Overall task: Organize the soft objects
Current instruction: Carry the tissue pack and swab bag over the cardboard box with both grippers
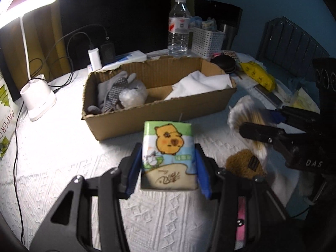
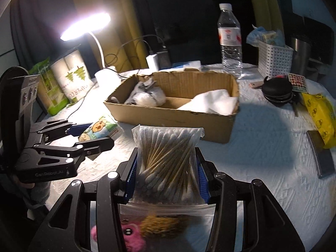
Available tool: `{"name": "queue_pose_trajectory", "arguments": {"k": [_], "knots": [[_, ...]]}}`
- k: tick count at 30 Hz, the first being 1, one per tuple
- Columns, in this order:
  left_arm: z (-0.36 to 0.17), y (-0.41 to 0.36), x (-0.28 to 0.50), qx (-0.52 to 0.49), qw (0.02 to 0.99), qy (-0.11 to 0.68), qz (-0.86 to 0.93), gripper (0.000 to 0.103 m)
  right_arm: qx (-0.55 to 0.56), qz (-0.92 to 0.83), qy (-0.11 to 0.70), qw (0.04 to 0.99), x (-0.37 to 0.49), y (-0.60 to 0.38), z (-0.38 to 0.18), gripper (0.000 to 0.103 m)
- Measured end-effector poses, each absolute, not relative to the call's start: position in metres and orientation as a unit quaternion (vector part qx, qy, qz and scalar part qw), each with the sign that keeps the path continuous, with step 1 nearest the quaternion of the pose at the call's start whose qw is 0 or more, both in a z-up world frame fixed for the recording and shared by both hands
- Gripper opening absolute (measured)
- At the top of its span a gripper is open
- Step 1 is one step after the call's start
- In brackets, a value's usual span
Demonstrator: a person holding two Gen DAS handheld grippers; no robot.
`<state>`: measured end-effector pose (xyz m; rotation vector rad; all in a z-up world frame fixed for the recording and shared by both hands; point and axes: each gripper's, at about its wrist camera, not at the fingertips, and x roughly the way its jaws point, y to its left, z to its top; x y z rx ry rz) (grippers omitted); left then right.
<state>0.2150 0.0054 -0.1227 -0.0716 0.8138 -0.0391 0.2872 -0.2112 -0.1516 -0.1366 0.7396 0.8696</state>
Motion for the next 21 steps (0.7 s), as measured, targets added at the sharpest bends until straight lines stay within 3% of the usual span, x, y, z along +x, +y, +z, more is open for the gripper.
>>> {"name": "queue_pose_trajectory", "arguments": {"k": [21], "knots": [[-0.077,-0.010,0.296,-0.012,0.935,0.350,-0.050,0.049,-0.036,0.400,0.315,0.860,0.334,-0.225,-0.122,0.051]]}}
